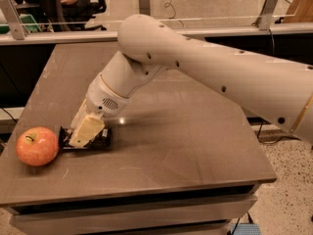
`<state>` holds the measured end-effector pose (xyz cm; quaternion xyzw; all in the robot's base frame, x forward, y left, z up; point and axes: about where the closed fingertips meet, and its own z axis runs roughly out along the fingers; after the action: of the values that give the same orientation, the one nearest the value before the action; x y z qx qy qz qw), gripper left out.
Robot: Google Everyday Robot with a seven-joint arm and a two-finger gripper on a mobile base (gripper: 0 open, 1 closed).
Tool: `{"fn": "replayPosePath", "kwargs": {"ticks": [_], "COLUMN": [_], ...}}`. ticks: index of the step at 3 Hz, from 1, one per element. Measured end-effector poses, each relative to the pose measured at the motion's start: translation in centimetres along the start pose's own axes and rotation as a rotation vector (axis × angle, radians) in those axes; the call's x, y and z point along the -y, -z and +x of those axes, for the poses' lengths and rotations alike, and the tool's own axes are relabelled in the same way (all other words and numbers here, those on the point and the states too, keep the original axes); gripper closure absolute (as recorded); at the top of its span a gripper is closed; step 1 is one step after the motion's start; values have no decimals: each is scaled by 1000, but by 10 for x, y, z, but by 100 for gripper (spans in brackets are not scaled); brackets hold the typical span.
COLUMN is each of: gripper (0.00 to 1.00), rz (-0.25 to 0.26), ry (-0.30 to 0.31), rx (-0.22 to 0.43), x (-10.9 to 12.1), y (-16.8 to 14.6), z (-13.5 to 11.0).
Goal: Move rxbar chocolate near apple
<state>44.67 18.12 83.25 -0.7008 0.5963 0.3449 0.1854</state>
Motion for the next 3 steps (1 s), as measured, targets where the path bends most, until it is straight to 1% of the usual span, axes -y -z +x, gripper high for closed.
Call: {"fn": "replayPosePath", "kwargs": {"ticks": [1, 3], "gripper": [82, 35], "rz": [-9, -14], "ry": [-4, -6], "rx": [-3, -3], "x": [-1, -2], "y": [-4, -5], "z": [3, 5]}}
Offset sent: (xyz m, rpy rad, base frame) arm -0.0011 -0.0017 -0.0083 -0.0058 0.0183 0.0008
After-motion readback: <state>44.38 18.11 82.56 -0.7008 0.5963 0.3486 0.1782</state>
